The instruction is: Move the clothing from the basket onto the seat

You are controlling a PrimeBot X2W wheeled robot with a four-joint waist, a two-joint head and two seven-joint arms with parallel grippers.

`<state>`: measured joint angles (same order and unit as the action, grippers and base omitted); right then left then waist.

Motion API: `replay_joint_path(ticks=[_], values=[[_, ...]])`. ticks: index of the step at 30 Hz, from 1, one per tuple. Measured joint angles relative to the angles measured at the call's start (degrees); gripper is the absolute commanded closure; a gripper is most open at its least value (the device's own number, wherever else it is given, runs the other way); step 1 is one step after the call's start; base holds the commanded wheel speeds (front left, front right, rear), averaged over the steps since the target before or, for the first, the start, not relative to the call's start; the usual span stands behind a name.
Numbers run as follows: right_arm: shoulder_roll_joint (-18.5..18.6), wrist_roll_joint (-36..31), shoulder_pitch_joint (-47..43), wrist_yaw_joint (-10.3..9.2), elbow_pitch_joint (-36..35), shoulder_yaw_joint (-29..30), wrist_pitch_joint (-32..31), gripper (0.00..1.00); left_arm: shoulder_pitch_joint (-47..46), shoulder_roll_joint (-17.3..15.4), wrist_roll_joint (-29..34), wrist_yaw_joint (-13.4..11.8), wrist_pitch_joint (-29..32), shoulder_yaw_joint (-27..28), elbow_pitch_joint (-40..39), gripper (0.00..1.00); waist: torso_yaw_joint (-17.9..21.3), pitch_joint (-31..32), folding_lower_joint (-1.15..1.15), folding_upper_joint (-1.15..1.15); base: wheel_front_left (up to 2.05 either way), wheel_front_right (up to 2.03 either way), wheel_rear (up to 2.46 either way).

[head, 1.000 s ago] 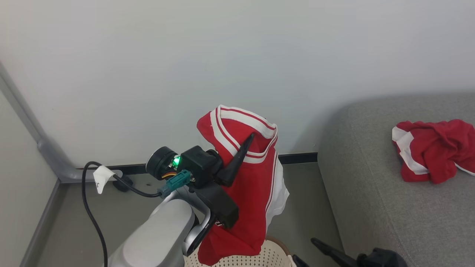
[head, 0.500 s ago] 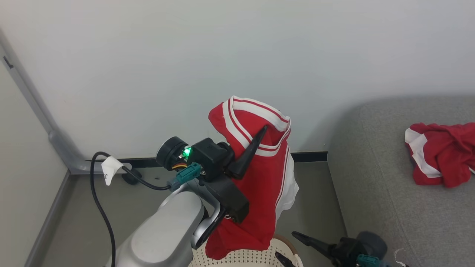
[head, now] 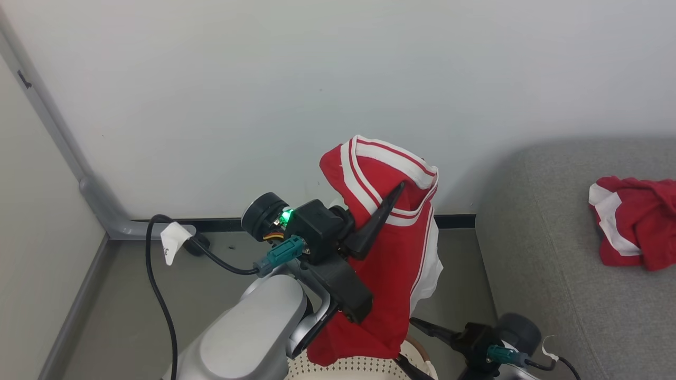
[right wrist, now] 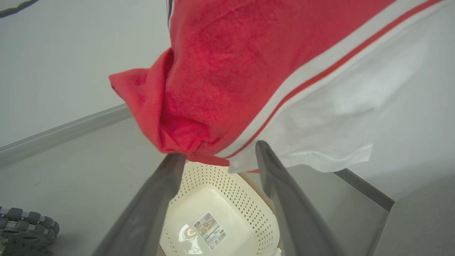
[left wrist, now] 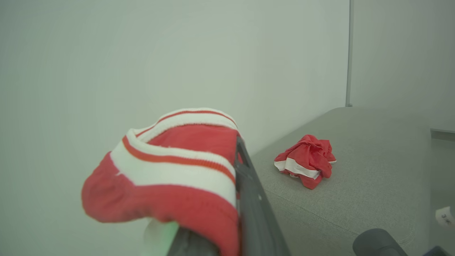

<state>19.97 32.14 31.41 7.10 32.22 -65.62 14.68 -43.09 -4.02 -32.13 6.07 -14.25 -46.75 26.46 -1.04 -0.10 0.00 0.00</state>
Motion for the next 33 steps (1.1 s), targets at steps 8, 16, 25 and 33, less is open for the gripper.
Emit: replay_joint_path(ticks=[8,16,25,33], values=[[-1.70,0.01,2.14,0.00,4.48,-0.77,0.00,0.00,0.01,0.13,-0.45,0.05,0.03,-0.62,-1.54,1.00,-0.69,-0.30,0.00,0.00,0.00,0.00,0.00],[-4.19,0.55,3.75,0.00,6.24,2.29,0.00,0.04,0.02,0.33,-0.57,0.07,0.38,-1.30,-2.33,1.00,-1.10,-0.62,0.00,0.00,0.00,0.00,0.00],[-4.79,1.75,4.35,0.00,6.43,5.57,0.00,1.00,0.14,0.19,-1.09,0.07,0.62,-1.32,-1.90,1.00,-1.11,-0.95,0.00,0.00,0.00,0.00,0.00],[-4.60,4.35,2.20,0.00,2.81,10.18,0.00,1.00,2.75,-1.86,-2.69,0.03,0.63,-0.82,0.48,1.00,-0.34,-0.95,0.00,0.00,0.00,0.00,0.00]])
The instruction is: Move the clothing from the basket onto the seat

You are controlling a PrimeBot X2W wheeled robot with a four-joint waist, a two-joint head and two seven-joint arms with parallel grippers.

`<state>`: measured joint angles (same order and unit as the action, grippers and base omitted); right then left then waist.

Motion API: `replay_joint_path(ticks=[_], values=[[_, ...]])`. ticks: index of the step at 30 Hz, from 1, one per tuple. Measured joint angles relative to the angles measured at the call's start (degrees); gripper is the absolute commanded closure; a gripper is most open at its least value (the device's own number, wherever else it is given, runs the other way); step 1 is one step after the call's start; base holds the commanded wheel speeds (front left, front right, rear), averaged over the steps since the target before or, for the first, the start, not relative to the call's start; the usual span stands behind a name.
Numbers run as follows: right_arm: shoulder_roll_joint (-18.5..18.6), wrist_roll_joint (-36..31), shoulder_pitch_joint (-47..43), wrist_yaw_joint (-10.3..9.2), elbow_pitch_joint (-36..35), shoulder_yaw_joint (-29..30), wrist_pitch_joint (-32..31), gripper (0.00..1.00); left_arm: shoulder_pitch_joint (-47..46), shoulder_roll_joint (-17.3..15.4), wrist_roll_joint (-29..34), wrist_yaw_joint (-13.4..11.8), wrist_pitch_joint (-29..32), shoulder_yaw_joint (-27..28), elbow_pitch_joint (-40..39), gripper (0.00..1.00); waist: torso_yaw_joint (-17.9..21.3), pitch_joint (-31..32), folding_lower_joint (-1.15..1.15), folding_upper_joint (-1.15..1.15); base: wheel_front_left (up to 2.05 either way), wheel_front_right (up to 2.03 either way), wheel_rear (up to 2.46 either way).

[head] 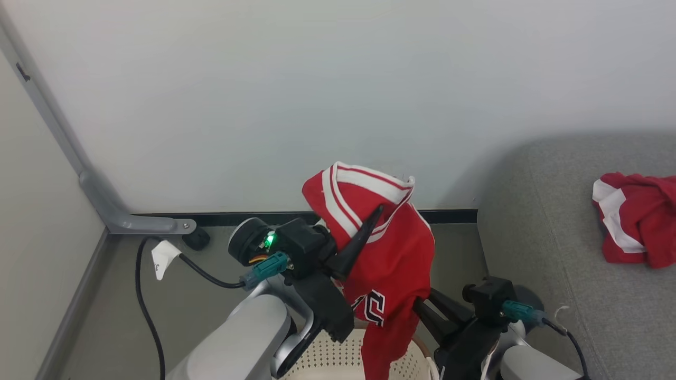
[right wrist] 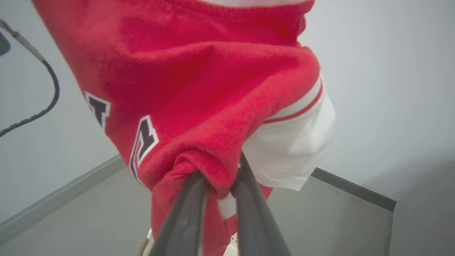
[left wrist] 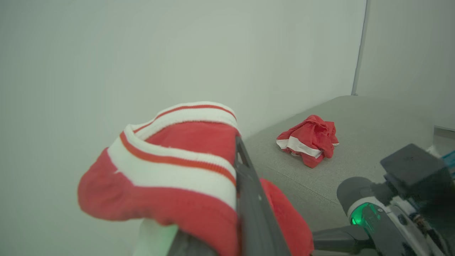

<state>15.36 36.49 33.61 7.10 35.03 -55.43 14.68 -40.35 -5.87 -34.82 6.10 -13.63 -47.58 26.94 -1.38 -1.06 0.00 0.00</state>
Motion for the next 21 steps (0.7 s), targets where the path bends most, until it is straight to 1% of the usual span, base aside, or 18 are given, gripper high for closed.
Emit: replay_joint_path(ticks=[7,10,11,12,13,14,21], values=[[0.32,2.83,-3.86,0.00,-4.26,5.28,-0.01,1.00,4.17,-2.26,-0.18,-0.12,0.00,0.23,2.31,1.00,1.17,0.30,0.00,0.00,0.00,0.00,0.00],[1.27,3.54,-5.69,0.00,-5.73,8.37,0.00,1.00,5.03,-1.97,-0.18,-0.12,0.00,-0.33,2.45,1.00,1.67,0.46,0.00,0.00,0.00,0.00,0.00],[1.72,3.67,-6.33,0.00,-6.20,9.29,0.00,1.00,5.19,-1.74,-0.18,-0.11,0.00,-0.42,2.45,0.87,1.80,0.53,0.00,0.00,0.00,0.00,0.00],[2.10,3.90,-6.87,0.00,-6.58,10.12,-0.01,1.00,5.32,-1.51,-0.18,-0.12,-0.01,-0.51,2.45,0.69,1.91,0.59,0.00,0.00,0.00,0.00,0.00],[2.27,3.91,-7.33,0.00,-7.00,10.92,0.00,1.00,5.36,-1.35,-0.18,-0.11,-0.01,-0.54,2.45,0.60,2.01,0.66,0.00,0.00,0.00,0.00,0.00],[2.40,3.91,-7.67,0.00,-7.31,11.65,0.00,1.00,5.36,-1.25,-0.20,-0.12,-0.01,-0.53,2.41,0.00,2.11,0.73,0.00,0.00,0.00,0.00,0.00],[2.77,3.89,-9.09,0.00,-10.11,16.44,0.00,1.00,5.76,-1.87,-0.42,-0.35,-0.03,-0.20,2.20,0.00,3.51,1.29,0.00,0.00,0.00,0.00,0.00]])
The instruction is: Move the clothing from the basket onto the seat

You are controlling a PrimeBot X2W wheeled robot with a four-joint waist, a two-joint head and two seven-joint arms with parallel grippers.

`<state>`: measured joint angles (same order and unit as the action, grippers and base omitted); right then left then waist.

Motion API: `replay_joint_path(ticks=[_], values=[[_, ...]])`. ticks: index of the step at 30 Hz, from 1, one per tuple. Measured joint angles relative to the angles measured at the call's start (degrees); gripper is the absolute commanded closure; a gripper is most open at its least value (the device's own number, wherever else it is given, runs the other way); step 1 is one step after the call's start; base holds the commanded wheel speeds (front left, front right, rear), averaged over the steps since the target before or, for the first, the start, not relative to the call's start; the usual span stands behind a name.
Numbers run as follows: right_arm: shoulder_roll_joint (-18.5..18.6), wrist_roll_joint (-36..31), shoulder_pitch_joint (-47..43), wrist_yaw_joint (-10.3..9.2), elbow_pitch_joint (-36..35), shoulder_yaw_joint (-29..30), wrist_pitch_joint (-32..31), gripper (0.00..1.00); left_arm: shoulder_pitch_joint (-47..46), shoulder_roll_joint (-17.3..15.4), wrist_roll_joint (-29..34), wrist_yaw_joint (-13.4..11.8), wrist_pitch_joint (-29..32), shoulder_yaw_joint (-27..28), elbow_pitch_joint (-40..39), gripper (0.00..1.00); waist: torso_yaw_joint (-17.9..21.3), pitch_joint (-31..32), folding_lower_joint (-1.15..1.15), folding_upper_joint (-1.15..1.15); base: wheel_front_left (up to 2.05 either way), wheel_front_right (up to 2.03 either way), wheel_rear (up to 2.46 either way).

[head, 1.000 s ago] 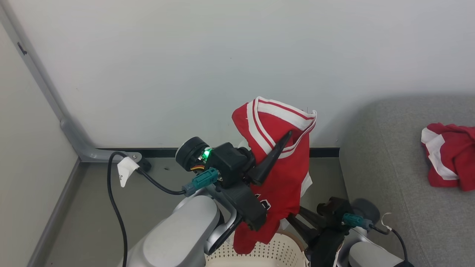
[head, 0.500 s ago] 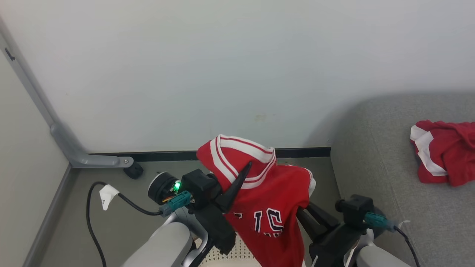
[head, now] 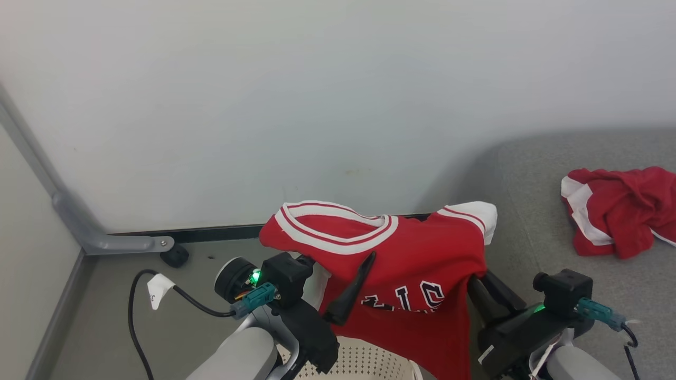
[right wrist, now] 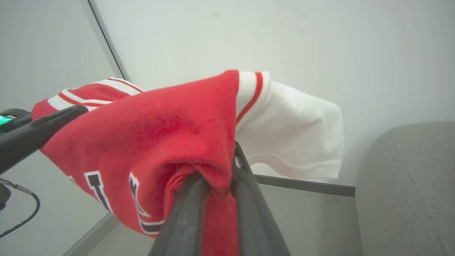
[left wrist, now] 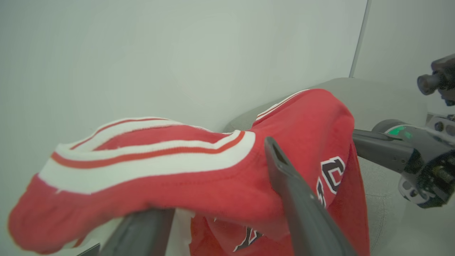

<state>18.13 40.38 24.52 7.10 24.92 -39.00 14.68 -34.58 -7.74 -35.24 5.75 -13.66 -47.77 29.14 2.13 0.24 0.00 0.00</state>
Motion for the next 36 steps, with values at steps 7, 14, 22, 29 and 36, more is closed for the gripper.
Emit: replay_joint_path(ticks=[7,14,22,29,36], values=[[1.12,-0.07,-2.27,0.00,-2.83,6.39,0.00,1.00,1.91,-1.22,0.00,-0.71,-0.04,0.30,-0.43,0.00,2.23,0.13,0.00,0.00,0.00,0.00,0.00],[2.10,-0.14,-5.05,-0.01,-5.24,13.35,0.00,1.00,2.26,-1.38,0.00,-0.73,-0.05,0.30,-1.01,0.00,4.89,-0.08,0.00,0.00,0.00,0.00,0.00],[2.21,-1.05,-8.49,-0.01,-8.48,19.69,0.00,1.00,2.35,-1.74,0.11,-0.73,-0.08,0.23,-1.60,0.00,7.74,-0.15,0.00,0.00,0.00,0.00,0.00],[1.91,-2.57,-10.04,-0.01,-11.32,21.82,0.00,1.00,3.57,-2.21,0.34,-0.79,-0.25,0.24,-2.20,0.00,10.26,-0.14,0.00,0.00,0.00,0.00,0.00],[1.11,-4.68,-11.46,-0.01,-14.23,23.34,0.00,1.00,3.65,-2.61,0.46,-0.99,-0.35,0.31,-3.32,0.00,13.16,-0.10,0.00,0.00,0.00,0.00,0.00]])
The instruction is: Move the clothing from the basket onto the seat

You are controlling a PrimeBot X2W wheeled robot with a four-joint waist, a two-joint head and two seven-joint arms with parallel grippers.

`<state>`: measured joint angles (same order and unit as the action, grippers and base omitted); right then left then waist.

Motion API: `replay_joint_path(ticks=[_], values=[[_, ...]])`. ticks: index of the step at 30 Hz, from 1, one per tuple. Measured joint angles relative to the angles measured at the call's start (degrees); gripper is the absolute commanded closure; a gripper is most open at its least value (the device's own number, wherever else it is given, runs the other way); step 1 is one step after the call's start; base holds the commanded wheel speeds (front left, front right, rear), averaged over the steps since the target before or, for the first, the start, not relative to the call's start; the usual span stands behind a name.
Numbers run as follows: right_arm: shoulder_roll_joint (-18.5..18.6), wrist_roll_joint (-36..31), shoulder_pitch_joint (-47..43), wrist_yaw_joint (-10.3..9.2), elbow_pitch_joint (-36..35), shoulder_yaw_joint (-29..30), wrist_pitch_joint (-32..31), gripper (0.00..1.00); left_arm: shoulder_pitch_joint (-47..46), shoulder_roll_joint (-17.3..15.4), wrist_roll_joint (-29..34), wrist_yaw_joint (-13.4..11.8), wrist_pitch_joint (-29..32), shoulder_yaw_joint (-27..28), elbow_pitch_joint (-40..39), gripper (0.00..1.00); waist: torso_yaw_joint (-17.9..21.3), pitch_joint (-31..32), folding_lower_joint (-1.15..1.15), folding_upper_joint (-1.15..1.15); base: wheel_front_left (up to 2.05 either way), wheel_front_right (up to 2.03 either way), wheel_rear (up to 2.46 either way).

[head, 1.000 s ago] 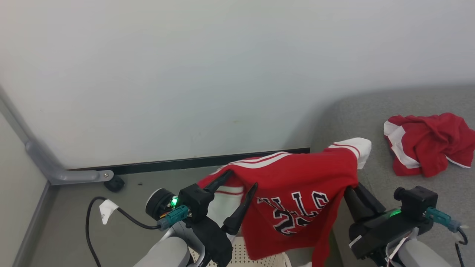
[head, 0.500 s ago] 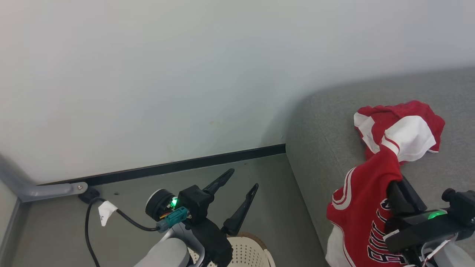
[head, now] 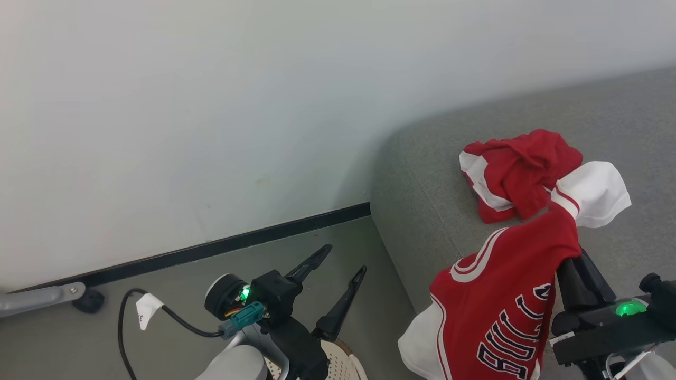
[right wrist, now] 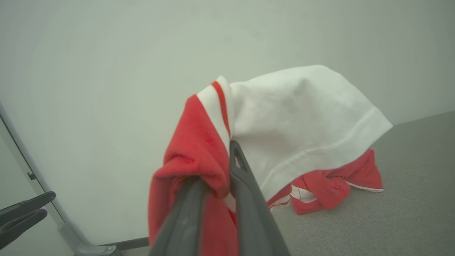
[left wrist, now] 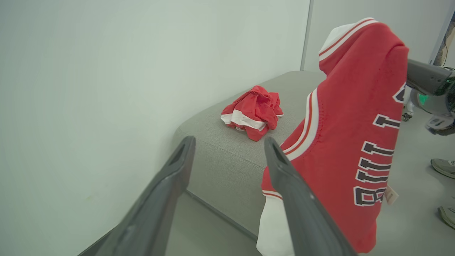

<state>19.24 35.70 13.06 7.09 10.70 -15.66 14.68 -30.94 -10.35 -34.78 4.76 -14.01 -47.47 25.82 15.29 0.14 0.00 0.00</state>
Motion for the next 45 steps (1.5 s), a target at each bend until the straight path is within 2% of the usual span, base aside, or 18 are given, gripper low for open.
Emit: replay_joint_path(ticks=[15,25,36,45], values=[[0.02,-2.32,-2.30,0.00,-5.00,3.16,0.00,1.00,0.54,0.93,0.09,-0.22,-0.23,0.05,-0.16,0.00,5.71,-0.14,0.00,0.00,0.00,0.00,0.00],[1.45,-3.41,-3.90,0.00,-7.60,5.26,0.00,1.00,0.92,1.87,0.14,-0.21,-0.23,-0.56,0.23,0.00,6.56,-0.46,0.00,0.00,0.00,0.00,0.00],[9.59,-0.86,10.64,0.00,-10.38,2.85,0.02,1.00,1.15,2.24,0.30,-0.15,-0.26,-1.23,0.37,0.00,6.00,-1.41,0.00,0.00,0.00,0.00,0.00],[16.07,3.94,23.15,0.01,-3.00,1.30,0.03,1.00,0.87,2.09,1.15,-0.14,-0.20,-1.67,-0.36,0.00,4.70,-4.16,0.00,0.00,0.00,0.00,0.00]])
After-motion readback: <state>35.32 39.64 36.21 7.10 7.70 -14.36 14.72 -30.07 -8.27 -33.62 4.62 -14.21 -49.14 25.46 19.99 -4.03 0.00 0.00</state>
